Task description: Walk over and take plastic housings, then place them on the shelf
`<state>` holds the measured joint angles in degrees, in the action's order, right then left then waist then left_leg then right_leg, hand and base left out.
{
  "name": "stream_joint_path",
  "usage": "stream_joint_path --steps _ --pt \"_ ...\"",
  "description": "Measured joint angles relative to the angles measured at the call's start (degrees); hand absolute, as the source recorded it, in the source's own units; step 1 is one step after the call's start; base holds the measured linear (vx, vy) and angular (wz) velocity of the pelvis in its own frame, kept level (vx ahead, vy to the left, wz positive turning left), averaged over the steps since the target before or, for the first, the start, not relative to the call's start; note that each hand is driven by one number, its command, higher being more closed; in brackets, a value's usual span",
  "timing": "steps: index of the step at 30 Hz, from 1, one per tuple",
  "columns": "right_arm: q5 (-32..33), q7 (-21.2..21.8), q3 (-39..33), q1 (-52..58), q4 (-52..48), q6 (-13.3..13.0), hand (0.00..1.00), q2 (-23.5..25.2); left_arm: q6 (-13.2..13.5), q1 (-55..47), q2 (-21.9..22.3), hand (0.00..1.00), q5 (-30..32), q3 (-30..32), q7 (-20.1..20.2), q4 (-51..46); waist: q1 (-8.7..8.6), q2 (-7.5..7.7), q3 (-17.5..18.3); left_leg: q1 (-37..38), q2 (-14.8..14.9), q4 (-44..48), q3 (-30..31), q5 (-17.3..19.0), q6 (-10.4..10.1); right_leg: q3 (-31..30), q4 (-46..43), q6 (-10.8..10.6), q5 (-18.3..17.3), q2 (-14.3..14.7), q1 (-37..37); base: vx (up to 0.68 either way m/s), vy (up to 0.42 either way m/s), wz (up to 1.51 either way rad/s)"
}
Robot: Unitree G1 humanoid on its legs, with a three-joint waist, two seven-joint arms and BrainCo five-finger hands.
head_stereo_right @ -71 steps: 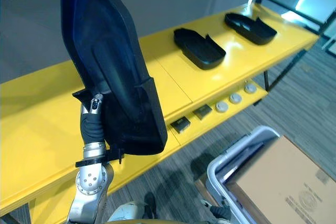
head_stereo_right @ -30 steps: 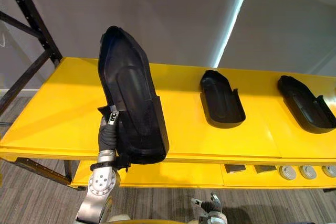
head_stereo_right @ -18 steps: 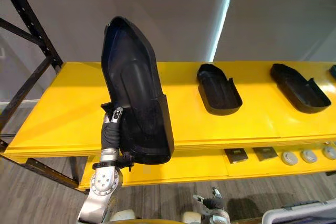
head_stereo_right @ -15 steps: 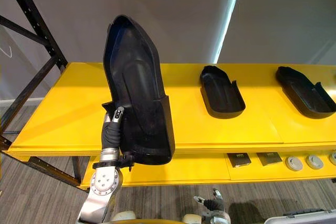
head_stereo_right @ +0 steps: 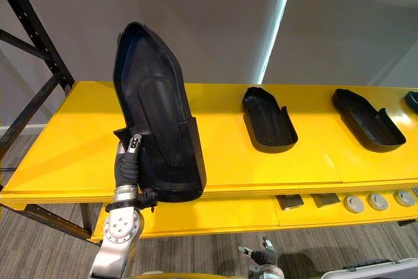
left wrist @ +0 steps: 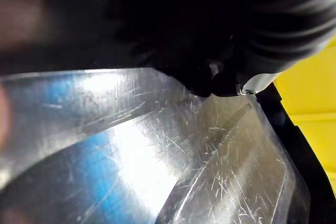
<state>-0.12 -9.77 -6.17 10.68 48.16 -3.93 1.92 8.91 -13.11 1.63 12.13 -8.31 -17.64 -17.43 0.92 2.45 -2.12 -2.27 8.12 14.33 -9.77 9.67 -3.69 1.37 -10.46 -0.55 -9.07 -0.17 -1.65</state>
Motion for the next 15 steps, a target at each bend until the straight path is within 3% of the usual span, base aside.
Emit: stream_joint_path --steps 8,13,15 --pt "-0.44 0.89 0.21 2.04 0.22 0.01 0.0 -0.8 -2.88 5.72 -3.88 1.0 2.09 8.24 -2.48 6.57 -0.31 -0.12 1.32 -0.03 -0.18 -2.72 -1.78 -0.91 -0.27 -1.96 3.98 -0.43 2.73 0.16 0.01 -0.08 0.024 -0.15" --pt "-1.03 2.39 0.28 1.68 1.14 0.05 0.0 -1.1 -5.06 12.51 -7.82 1.0 2.07 13.88 -3.86 16.34 -0.36 -0.23 2.18 2.23 -1.15 -7.31 -2.93 -4.17 -0.04 -3.15 6.04 -0.7 4.31 0.0 -0.05 0.04 0.008 -0.09" --pt "-1.36 2.52 0.18 0.6 2.17 0.04 0.0 -1.38 -6.18 13.63 -9.4 1.0 2.02 15.64 -3.87 19.79 -1.2 -0.38 2.2 2.52 -1.29 -8.78 -3.07 -4.97 0.03 -3.23 6.95 -0.72 4.99 0.01 -0.02 0.01 0.002 -0.03"
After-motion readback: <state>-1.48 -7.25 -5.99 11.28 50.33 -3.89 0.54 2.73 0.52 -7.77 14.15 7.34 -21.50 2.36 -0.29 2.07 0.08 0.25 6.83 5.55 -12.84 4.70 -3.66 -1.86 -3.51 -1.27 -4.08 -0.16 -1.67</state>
